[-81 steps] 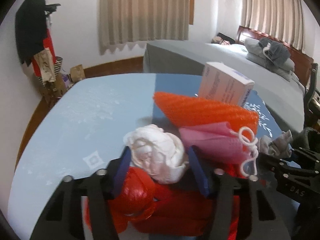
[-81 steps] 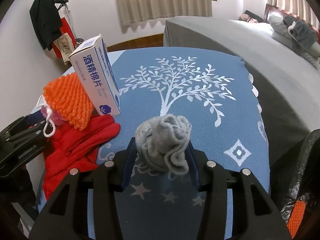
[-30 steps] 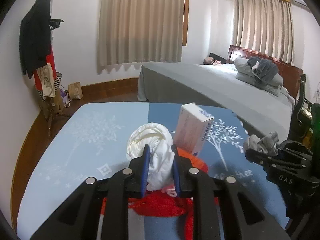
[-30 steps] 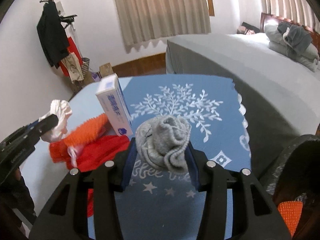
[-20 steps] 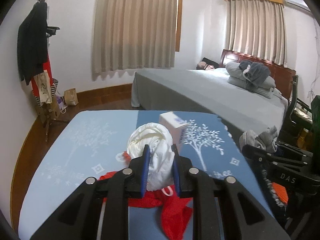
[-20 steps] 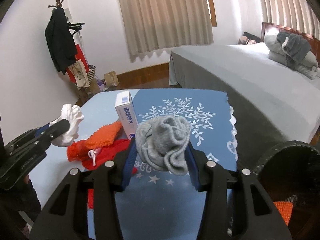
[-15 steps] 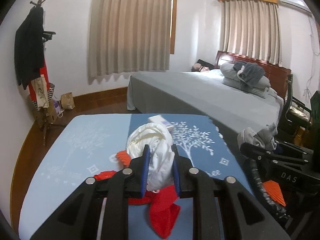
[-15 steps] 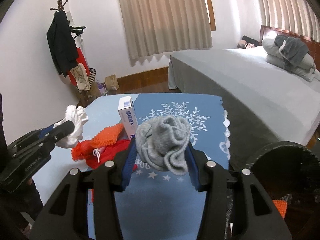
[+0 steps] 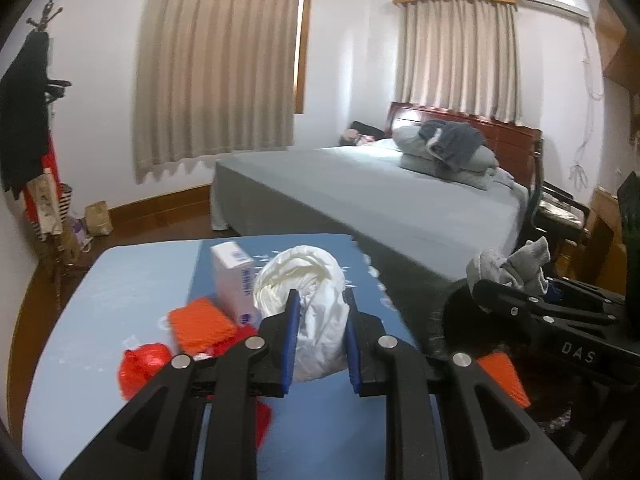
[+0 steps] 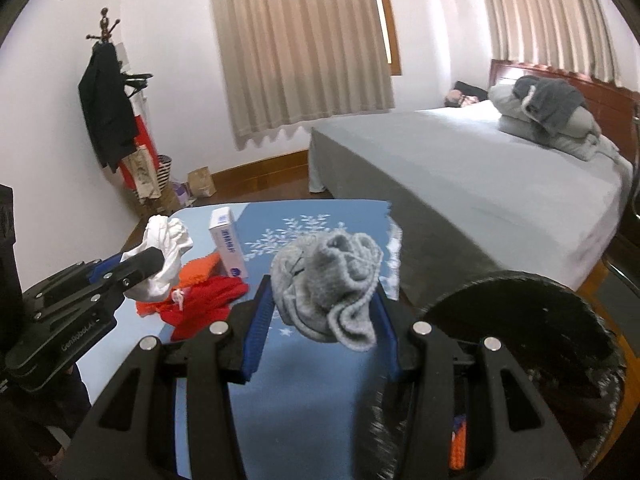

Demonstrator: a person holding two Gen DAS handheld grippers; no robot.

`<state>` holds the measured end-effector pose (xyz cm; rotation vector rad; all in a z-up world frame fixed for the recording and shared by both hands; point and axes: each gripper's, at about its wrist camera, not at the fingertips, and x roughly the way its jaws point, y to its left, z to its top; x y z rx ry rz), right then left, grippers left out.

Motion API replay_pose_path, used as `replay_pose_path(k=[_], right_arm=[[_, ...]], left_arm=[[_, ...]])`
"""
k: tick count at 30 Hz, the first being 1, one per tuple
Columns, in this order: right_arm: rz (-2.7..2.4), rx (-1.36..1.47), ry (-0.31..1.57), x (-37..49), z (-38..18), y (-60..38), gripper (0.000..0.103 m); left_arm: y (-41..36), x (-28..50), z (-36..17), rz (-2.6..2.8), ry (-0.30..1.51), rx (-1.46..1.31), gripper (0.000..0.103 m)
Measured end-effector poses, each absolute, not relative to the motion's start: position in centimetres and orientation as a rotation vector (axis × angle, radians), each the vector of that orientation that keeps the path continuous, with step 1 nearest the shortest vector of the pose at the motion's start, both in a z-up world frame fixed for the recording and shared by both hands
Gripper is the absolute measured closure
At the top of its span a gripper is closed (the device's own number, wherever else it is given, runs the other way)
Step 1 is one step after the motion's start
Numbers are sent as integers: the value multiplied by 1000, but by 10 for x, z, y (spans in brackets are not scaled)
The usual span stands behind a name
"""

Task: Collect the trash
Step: 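Carry the grey sock and white tissue over the black bin and open both tools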

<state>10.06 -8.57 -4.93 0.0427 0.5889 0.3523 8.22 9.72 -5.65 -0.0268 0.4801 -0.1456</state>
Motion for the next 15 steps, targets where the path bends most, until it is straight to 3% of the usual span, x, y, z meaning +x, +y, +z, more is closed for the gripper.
replay_pose_path(k=[15], right_arm=[[153,84,594,71,-59,-171,58]], left_arm=[[3,85,-58,-355,477,13,82]])
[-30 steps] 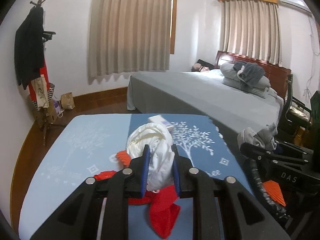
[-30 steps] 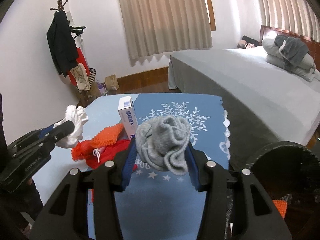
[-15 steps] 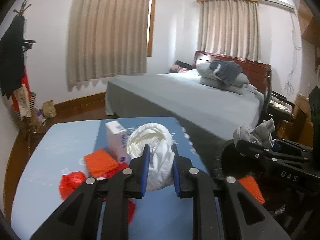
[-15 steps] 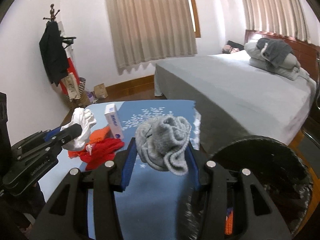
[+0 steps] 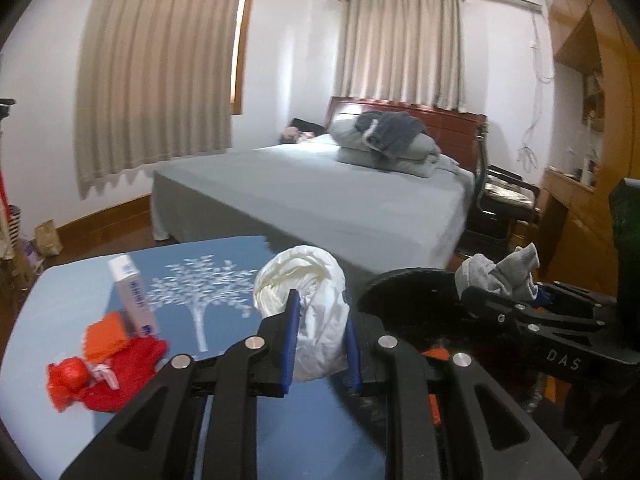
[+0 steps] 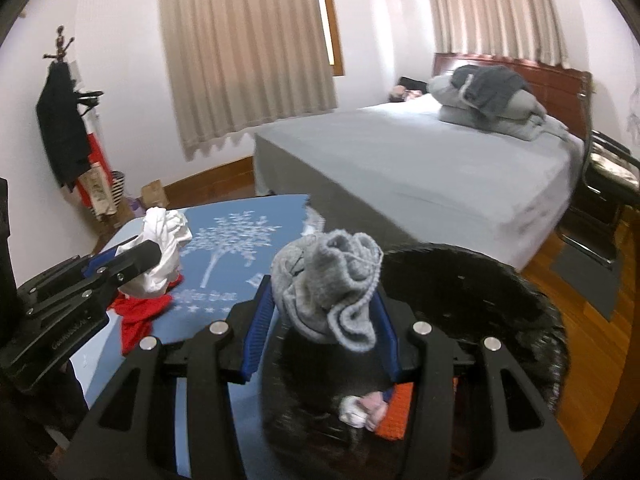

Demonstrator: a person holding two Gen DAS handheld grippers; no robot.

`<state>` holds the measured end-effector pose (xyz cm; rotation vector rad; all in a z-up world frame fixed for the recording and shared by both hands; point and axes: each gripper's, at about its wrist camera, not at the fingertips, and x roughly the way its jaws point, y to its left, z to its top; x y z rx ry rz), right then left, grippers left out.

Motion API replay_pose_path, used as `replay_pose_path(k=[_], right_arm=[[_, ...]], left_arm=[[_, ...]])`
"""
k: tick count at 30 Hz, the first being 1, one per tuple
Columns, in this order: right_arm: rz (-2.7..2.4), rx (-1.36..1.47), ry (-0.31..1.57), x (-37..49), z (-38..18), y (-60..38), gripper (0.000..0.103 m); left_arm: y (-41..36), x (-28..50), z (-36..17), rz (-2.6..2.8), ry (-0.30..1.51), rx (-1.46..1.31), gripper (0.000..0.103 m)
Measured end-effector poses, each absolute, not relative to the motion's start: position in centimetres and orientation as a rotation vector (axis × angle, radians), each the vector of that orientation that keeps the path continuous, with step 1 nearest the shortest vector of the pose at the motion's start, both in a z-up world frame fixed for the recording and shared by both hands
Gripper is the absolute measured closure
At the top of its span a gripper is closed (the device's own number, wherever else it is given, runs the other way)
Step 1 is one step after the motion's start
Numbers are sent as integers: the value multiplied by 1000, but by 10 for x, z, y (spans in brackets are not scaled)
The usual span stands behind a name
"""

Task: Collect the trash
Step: 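Carry the grey sock and white tissue over the black bin and open both tools, then move both open tools back to the remaining items on the table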

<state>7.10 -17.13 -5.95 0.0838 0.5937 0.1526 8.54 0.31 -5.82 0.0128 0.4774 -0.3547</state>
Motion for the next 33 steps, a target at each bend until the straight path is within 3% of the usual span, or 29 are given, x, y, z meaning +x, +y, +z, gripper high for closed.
replay_pose_path(k=[21,23,25,28,33], right_arm=[[-33,124,608,59,-83,-251,55],[-47,124,609,58,-85,-256,50],[-69,125,604,56,-86,-260,33],[-83,131,583,53,-84,-264,19],[-73,138,554,51,-76,-260,7]], left_arm=[[-89,112,-77,-555,530,49,80],[-95,116,-80,-582,540,44,74],[-97,119,-83,-591,550,44,65],[-93,120,-84,-584,555,37,57],[-72,115,-80,-508,528,42,34]])
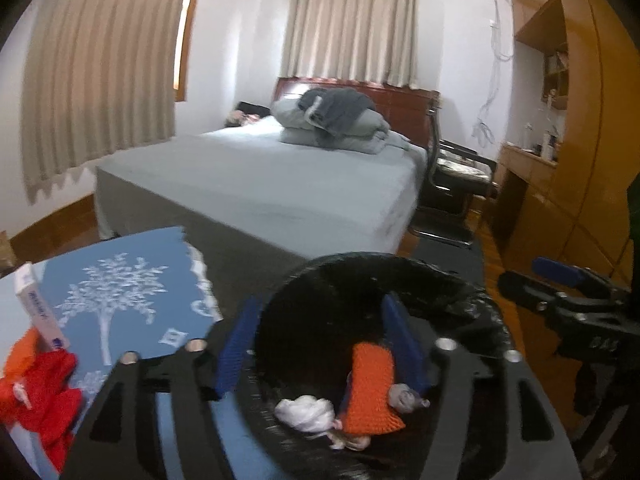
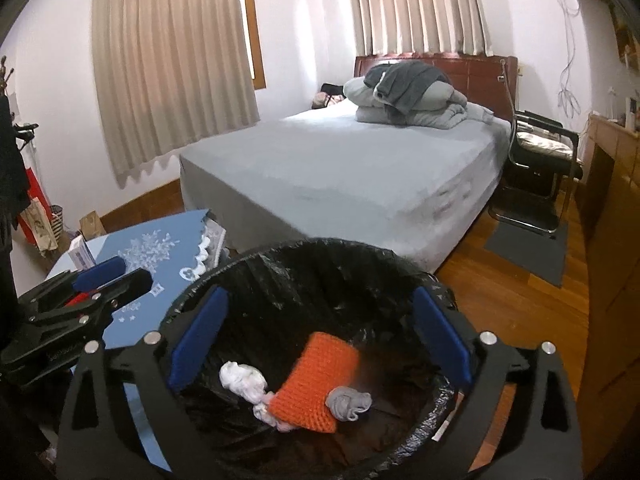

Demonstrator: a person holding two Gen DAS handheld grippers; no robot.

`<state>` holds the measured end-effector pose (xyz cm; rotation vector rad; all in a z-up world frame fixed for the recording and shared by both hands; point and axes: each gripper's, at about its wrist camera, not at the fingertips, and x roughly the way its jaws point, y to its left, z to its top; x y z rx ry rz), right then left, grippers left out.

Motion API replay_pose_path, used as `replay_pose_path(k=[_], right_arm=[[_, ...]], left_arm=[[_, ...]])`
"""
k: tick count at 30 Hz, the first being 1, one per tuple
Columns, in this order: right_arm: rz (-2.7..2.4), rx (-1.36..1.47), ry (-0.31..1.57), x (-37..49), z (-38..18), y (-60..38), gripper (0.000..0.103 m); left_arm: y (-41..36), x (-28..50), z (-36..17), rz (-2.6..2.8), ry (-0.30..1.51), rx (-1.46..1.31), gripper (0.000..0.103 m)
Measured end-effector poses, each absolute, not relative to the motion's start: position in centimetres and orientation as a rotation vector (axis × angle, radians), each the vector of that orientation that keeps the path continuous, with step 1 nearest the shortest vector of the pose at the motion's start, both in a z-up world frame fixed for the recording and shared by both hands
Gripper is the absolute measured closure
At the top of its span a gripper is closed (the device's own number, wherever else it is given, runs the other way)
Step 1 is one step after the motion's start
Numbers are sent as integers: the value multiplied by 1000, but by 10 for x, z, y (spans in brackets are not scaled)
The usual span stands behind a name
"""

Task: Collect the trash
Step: 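Move both open tools back to the remaining items on the table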

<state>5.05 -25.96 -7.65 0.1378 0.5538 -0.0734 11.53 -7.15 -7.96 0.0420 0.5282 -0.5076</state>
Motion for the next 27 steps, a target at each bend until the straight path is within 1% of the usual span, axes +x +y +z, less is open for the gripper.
replay_pose_path(k=[4,8,14,27], right_arm=[[-46,131,555,54,-74,-248,6],[-3,122,563,60,-74,-227,6],[78,109,579,78,-77,-183,6],[239,45,596,113,-83,-89,6]], left_arm=[[-48,114,-75,-440,512,39,21],[-24,111,-72,-369,498,43,16],[21,105,-71,-261,489,31,13],[131,96,-83,14,491,8,13]])
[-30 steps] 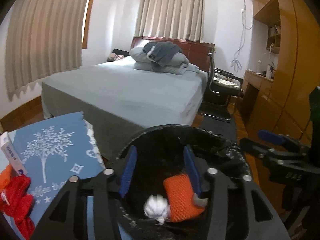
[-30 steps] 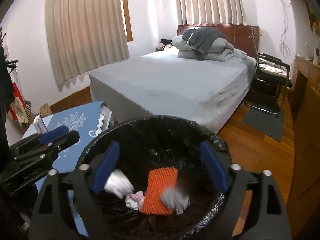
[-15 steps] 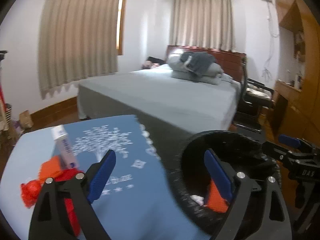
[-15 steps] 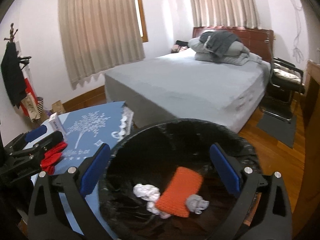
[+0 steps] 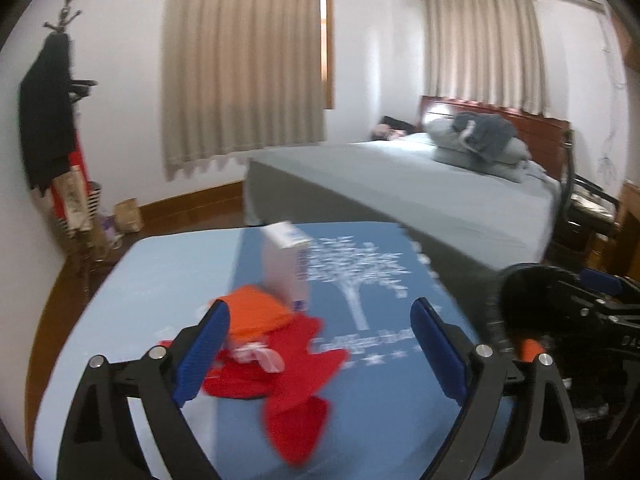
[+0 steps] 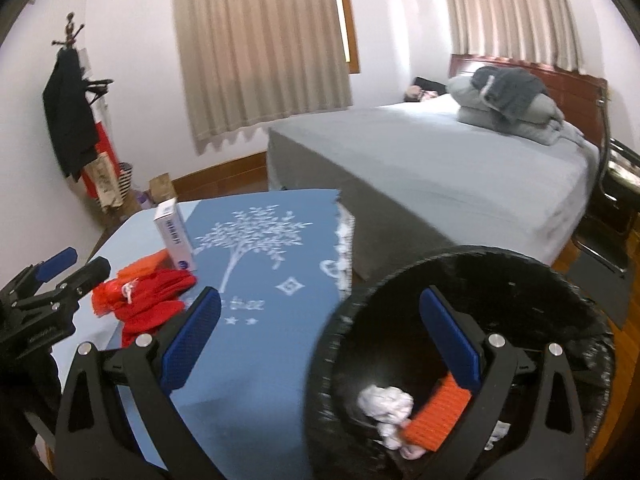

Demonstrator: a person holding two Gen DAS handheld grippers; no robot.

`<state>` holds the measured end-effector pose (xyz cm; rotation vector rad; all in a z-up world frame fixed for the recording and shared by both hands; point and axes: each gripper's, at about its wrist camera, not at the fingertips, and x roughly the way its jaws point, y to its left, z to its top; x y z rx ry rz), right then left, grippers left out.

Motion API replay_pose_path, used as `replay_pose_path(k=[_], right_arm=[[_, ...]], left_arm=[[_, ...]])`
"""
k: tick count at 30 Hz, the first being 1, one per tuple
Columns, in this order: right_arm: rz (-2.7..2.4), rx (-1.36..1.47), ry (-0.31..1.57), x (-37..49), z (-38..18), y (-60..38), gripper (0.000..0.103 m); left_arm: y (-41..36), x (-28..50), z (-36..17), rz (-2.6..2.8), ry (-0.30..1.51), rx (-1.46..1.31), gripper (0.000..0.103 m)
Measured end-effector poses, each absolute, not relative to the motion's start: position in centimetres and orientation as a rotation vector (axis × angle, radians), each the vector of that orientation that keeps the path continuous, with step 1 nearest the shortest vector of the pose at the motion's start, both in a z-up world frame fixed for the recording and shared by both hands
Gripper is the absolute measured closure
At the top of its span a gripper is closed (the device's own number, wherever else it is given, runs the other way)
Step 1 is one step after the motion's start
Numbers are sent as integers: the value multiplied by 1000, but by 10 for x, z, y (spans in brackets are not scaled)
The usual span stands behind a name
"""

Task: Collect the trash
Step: 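Move both open tools back to the remaining items on the table, then grasp the red plastic bag with the left tool while the right tool grasps the white medicine box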

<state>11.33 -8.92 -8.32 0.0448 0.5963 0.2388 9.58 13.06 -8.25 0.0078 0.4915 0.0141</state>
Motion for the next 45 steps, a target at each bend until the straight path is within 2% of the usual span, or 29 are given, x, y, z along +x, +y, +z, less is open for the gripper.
replay_pose_path(k=[15,33,36,38,40,45], right_arm=[[335,0,629,148,-104,-15,6],[371,-33,691,167,-128,19,6],[373,-34,692,168,-128,20,6],[374,-35,695,168,-129,21,6],[375,-37,696,168,-129,22,6],[377,-39,692,168,-129,23,6]], left_arm=[[233,111,-129,232,587,-41,13],[249,150,-164,198,727,-77,19],[250,154,-167,178,755,-82,30],[251,155,-168,163,770,-88,43],[251,156,-169,143,775,-95,52],[252,151,-165,141,747,-100,59]])
